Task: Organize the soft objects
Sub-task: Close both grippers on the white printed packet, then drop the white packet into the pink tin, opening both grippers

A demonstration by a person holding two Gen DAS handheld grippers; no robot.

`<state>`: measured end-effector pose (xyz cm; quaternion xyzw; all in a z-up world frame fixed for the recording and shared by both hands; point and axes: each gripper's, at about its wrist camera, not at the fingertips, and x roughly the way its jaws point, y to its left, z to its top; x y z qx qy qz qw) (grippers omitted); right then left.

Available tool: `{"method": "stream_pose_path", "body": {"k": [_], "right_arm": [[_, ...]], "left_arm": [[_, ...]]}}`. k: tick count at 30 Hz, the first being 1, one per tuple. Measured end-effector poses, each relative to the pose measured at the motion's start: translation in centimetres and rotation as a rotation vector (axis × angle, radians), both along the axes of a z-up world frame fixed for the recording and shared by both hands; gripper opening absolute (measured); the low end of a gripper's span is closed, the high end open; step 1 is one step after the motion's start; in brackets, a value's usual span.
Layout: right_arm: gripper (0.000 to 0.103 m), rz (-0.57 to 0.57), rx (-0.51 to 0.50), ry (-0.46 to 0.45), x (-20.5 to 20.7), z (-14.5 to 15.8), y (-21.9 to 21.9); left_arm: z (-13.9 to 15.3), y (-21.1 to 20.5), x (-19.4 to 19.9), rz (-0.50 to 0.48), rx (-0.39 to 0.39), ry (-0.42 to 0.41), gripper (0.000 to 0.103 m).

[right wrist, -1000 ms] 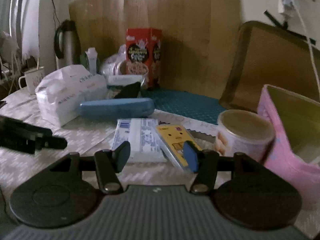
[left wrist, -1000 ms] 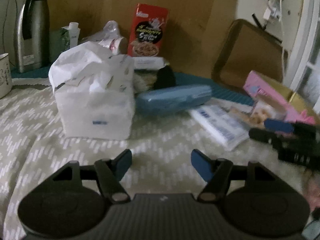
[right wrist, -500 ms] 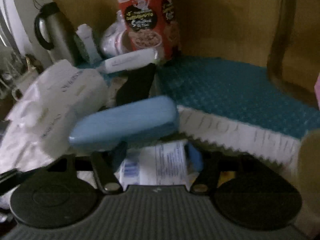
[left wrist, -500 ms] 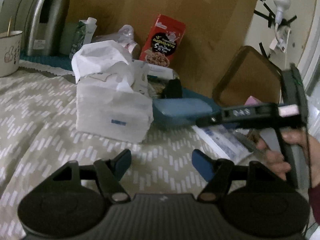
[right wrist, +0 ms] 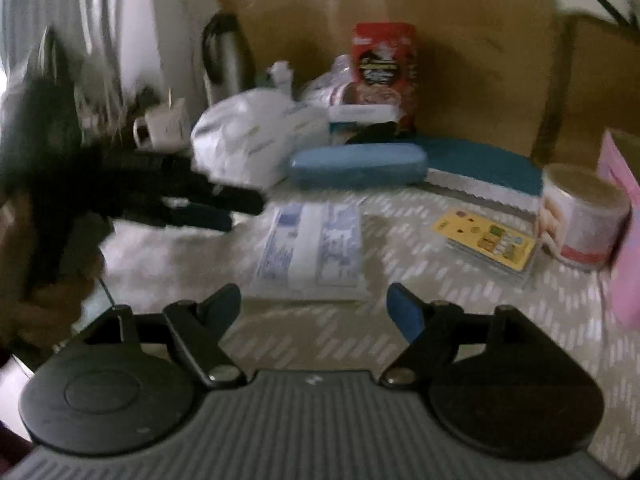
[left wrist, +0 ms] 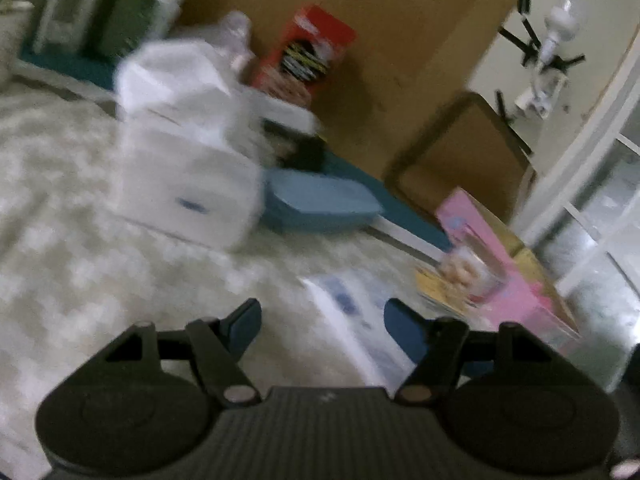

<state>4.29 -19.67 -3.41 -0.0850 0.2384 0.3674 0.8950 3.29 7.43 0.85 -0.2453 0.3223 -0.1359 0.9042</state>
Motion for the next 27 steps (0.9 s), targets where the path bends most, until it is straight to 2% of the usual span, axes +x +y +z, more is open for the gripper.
{"method": "stream_pose_path", "body": {"k": [5, 6, 7, 9, 11, 14, 18, 20, 23, 25, 27], "right_arm": [[0.09, -0.012, -0.02, 0.028, 2.0, -0.3, 2.2], [0.085, -0.021, -0.032, 0.011, 2.2, -0.4, 2.7], [0.078, -0.011, -0.041, -0.002, 1.9, -0.3, 2.9], [0.077, -0.027, -0.036, -0.003, 1.7, -0.2, 2.7], [0.076, -0.064, -0.028, -0.024, 1.0, -0.3, 1.2], [0.076, -0.138, 0.023, -0.072, -1.0, 0.0, -2.2], [0.076, -0.28, 0.058, -0.256, -3.3, 1.8, -6.3], [0.076, -0.363, 0.091, -0.318, -3.0, 3.1, -8.8], [0.076, -0.477, 0.134, -0.354, -1.2, 4.6, -12.6], [0.076, -0.544, 0.152, -0.358, 0.4, 5.0, -14.7], [0.076, -0.608, 0.158, -0.362, 2.0, 5.1, -16.3]], "left_arm": [[0.4, -3.3, 0.9, -0.071, 0.048, 0.05, 0.07], [0.5, -3.9, 1.1, -0.073, 0.063, 0.049, 0.067], [0.5, -4.4, 1.3, -0.076, 0.08, 0.048, 0.059], [0.5, -5.4, 1.3, -0.088, 0.097, 0.056, 0.056], [0.7, -6.7, 0.9, -0.117, 0.124, 0.052, 0.051], [1.2, -9.0, 0.0, -0.2, 0.107, 0.04, 0.05], [4.5, -13.7, -0.4, -0.323, 0.15, -0.091, 0.05], [6.6, -16.8, 0.3, -0.389, 0.171, -0.157, 0.05], [9.1, -21.8, 2.7, -0.482, 0.193, -0.215, 0.05], [9.7, -24.8, 4.4, -0.526, 0.183, -0.226, 0.05], [9.7, -27.7, 6.4, -0.553, 0.163, -0.198, 0.05]]}}
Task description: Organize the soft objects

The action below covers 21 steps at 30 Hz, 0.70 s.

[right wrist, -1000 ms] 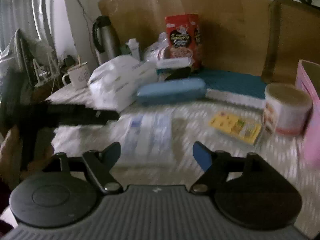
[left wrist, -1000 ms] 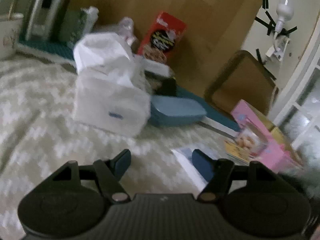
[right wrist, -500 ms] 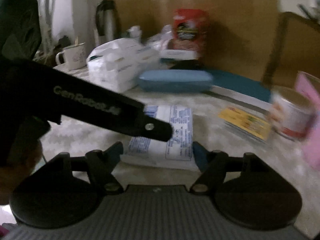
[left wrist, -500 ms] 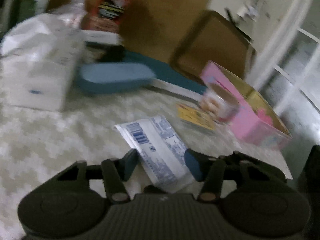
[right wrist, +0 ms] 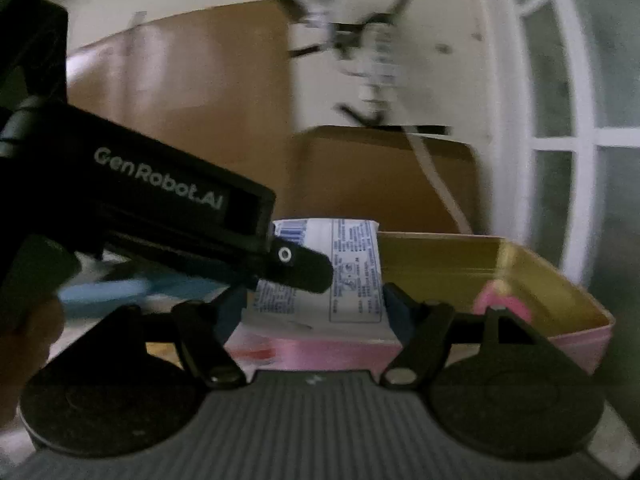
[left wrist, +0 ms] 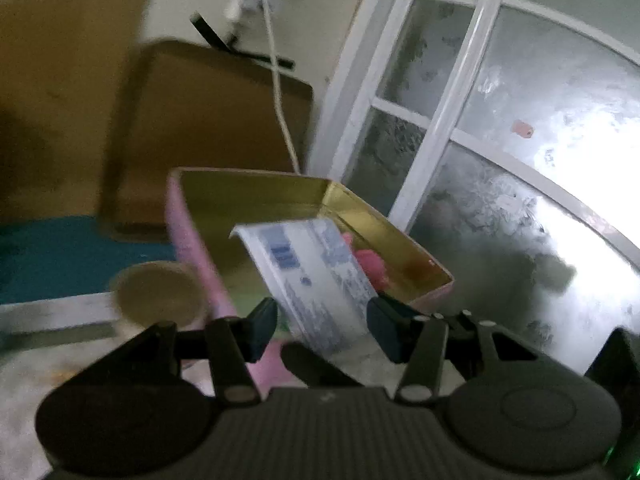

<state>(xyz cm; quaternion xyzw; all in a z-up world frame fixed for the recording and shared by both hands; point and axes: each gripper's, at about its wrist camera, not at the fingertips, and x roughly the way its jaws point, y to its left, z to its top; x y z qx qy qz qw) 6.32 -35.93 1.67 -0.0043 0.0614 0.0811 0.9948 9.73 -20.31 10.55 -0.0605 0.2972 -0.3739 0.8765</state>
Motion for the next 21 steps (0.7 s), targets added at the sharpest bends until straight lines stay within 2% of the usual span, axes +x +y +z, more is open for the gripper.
{"method": "stream_pose_path", "body": {"k": [3, 4, 7, 10, 15, 17, 19, 21], "right_arm": [[0.079, -0.122, 0.003, -0.006, 3.2, -0.3, -1.5], [0.084, -0.175, -0.019, 0.0, 4.6, -0.7, -2.0], [0.086, -0.308, -0.079, 0.021, 6.3, -1.7, -3.3], [0.086, -0.286, 0.024, -0.022, 4.2, -1.7, -4.7], [0.084, -0.282, 0.127, -0.101, -0.8, -1.6, -4.3], [0.079, -0.248, 0.154, -0.113, -2.3, -1.5, -3.4], [0.065, -0.181, 0.157, -0.096, -3.1, -1.4, -1.8], [0.056, -0.087, 0.155, -0.069, -3.5, -1.2, 0.1]], "left_arm": [[-0.4, -3.8, 2.6, 0.01, 0.016, 0.025, 0.061], [-0.6, -4.7, 3.1, 0.028, 0.035, 0.017, 0.062], [-1.3, -5.8, 3.6, 0.086, 0.085, 0.006, 0.062], [-1.4, -4.6, 2.7, 0.086, 0.065, -0.009, 0.065], [-1.1, -0.7, -0.6, 0.129, 0.11, -0.091, 0.066], [-1.7, 2.1, -2.1, 0.149, 0.111, -0.09, 0.069], [-2.4, 5.1, -3.1, 0.181, 0.117, -0.072, 0.069], [-3.5, 8.7, -4.1, 0.245, 0.129, -0.049, 0.069]]}}
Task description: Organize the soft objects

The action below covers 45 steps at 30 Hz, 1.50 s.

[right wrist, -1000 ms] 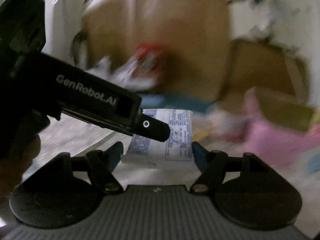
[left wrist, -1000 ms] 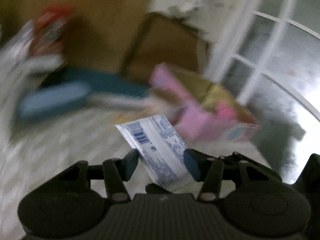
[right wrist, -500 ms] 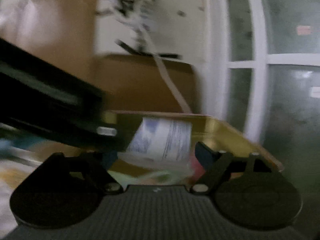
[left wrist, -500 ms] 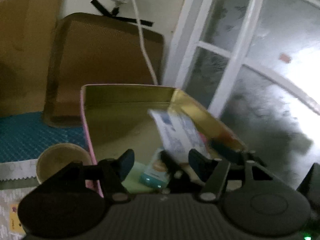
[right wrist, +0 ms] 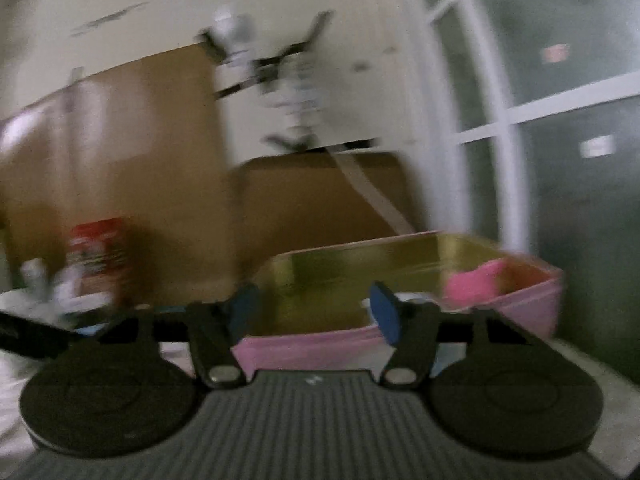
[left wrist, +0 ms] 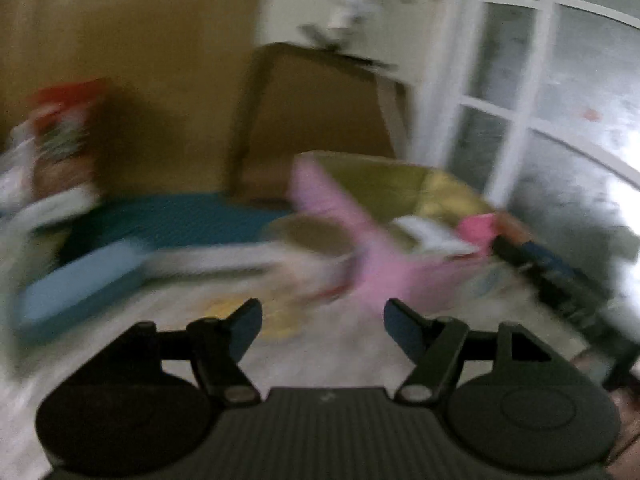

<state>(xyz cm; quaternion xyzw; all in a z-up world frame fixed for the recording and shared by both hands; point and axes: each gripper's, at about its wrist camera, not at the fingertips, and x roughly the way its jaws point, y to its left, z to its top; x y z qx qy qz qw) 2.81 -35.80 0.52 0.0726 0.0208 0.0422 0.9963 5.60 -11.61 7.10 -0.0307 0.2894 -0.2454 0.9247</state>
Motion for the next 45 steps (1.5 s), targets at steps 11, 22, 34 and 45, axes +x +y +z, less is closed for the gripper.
{"method": "stream_pose_path", "body": {"k": [11, 22, 34, 45], "right_arm": [[0.039, 0.501, 0.029, 0.223, 8.3, 3.4, 14.5], [0.066, 0.525, -0.096, 0.574, 24.1, 1.6, 28.0], [0.043, 0.638, -0.009, 0.298, 12.3, 5.3, 20.6], [0.047, 0.674, -0.22, 0.483, 3.5, -2.0, 15.1]], "left_arm": [[-4.3, 18.2, -2.5, 0.468, 0.08, -0.034, 0.069], [-5.8, 21.6, -2.4, 0.438, -0.121, -0.016, 0.068], [-5.7, 22.1, -3.2, 0.45, -0.152, -0.059, 0.074], [-6.1, 19.2, -2.8, 0.31, -0.321, 0.132, 0.077]]}}
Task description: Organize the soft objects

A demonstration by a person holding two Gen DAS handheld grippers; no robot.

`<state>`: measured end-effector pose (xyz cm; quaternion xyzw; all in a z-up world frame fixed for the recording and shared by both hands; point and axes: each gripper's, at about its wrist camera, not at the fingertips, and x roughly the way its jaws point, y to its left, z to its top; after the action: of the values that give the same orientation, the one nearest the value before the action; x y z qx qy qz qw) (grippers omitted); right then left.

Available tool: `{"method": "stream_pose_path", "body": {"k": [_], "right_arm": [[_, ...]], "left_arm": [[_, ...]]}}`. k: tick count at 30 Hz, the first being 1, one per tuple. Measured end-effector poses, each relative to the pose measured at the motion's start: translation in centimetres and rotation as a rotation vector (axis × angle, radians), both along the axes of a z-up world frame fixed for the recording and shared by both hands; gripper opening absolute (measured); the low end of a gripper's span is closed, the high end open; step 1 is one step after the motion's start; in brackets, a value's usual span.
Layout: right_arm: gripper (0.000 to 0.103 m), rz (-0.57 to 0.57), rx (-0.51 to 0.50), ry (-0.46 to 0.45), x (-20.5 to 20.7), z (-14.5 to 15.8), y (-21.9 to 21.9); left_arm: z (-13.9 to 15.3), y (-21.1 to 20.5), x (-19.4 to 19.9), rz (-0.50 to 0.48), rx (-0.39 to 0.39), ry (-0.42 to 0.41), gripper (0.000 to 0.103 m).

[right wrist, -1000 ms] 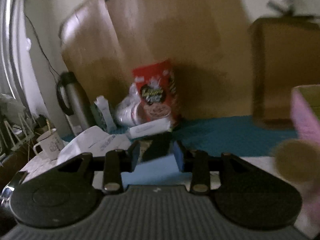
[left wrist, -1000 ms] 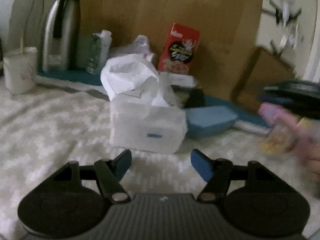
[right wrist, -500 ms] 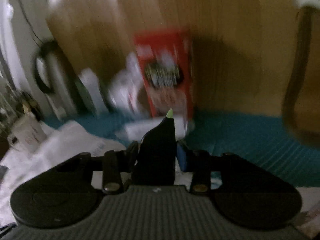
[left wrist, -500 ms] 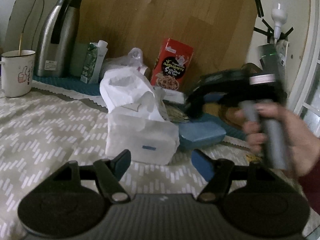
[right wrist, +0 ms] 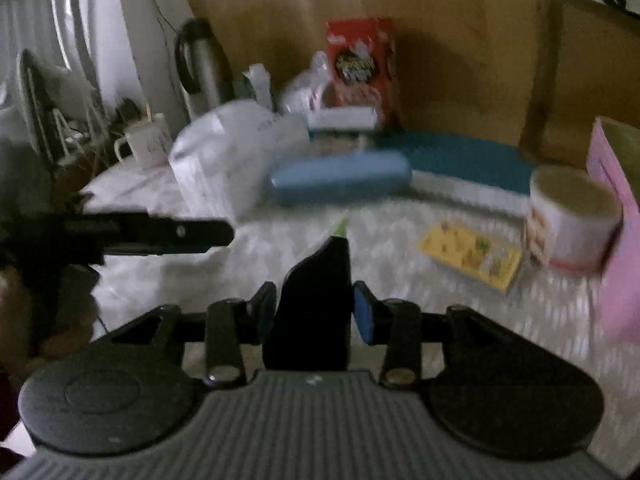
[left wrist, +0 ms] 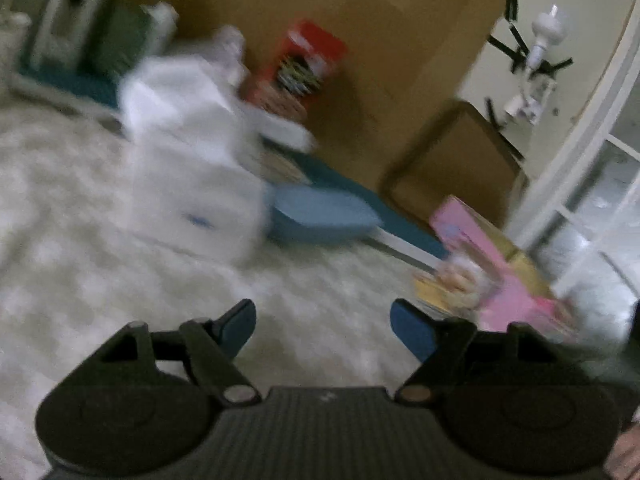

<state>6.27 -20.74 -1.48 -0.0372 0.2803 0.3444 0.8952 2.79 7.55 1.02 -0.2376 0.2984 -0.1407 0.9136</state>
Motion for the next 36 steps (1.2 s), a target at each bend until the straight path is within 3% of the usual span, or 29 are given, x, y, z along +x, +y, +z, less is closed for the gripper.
{"method": "stream_pose_path", "body": {"k": [4, 6, 9, 11, 13, 15, 17, 19, 27, 32, 36], "right_arm": [[0.068, -0.049, 0.05, -0.023, -1.4, -1.5, -1.0], [0.07, -0.053, 0.07, -0.039, -2.3, -2.1, -1.5], [0.068, -0.051, 0.007, -0.089, -3.1, -2.6, -1.0], [0.051, -0.036, -0.048, -0.137, -3.7, -3.0, -0.7], [0.051, -0.02, -0.076, -0.179, -4.1, -3.1, -0.9], [0.051, -0.018, -0.026, -0.161, -4.2, -3.3, -1.7], [0.051, -0.035, 0.03, -0.155, -4.2, -3.3, -2.7], [0.051, -0.057, 0.068, -0.189, -4.7, -2.9, -3.6], [0.051, -0.268, 0.104, -0.453, -5.6, 1.0, -8.9], [0.051, -0.431, 0.109, -0.486, -2.7, 2.2, -13.1], [0.052, -0.548, 0.13, -0.457, 0.7, 2.2, -16.0]], "left_arm": [[0.7, -2.8, -0.2, -0.068, 0.003, 0.063, 0.075], [1.3, -3.6, -0.5, -0.082, 0.036, 0.08, 0.074], [1.9, -4.6, -0.2, -0.113, 0.028, 0.116, 0.072], [2.0, -5.7, 0.1, -0.146, 0.012, 0.133, 0.071], [1.8, -7.5, 0.1, -0.182, 0.048, 0.149, 0.069], [1.3, -9.3, 0.4, -0.203, 0.108, 0.178, 0.064], [0.9, -10.4, 0.5, -0.213, 0.117, 0.183, 0.053], [1.2, -11.6, 0.6, -0.254, 0.101, 0.187, 0.051], [7.1, -18.1, 2.2, -0.399, 0.146, -0.011, 0.051], [9.3, -24.5, 5.9, -0.498, 0.168, -0.078, 0.051], [9.6, -29.2, 8.9, -0.494, 0.187, -0.101, 0.071]]}}
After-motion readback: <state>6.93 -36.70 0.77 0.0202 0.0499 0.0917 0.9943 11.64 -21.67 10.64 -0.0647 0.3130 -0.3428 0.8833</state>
